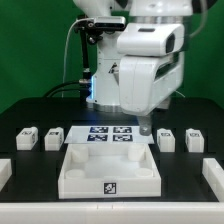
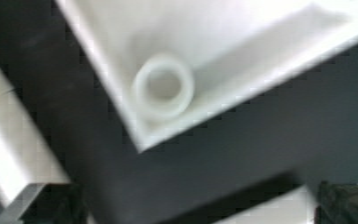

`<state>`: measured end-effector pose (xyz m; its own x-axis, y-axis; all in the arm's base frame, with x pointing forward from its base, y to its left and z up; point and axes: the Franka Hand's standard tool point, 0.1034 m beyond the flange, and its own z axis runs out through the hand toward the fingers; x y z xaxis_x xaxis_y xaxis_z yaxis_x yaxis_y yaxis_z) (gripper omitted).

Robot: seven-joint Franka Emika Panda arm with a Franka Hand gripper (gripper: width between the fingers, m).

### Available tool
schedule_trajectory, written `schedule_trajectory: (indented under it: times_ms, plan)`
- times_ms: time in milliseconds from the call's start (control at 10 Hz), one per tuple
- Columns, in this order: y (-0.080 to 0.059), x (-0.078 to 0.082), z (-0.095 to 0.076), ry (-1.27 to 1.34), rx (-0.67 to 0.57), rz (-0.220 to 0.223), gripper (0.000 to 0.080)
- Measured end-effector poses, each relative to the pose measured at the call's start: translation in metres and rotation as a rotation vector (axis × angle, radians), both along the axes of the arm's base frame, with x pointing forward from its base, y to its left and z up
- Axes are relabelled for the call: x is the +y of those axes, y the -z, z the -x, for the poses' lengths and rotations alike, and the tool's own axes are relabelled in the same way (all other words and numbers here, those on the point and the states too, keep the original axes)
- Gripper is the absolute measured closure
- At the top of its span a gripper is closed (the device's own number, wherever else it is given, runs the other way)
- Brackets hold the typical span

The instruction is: Assemble one leg

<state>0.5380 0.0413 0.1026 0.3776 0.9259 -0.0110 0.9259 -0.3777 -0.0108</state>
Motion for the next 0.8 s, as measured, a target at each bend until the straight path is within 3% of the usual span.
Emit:
schedule_trajectory:
  times_ms: [100, 400, 600, 800]
  plan:
    - [0.008, -0.017, 0.032, -0.085, 0.011, 0.001, 0.015]
    - [0.042, -0.066, 0.084, -0.462, 0.03, -0.024, 0.015]
    - [0.065, -0.078, 0.097, -0.477, 0.061, -0.044, 0.015]
    - [0.085, -0.078, 0.108, -0.465, 0.09, -0.062, 0.015]
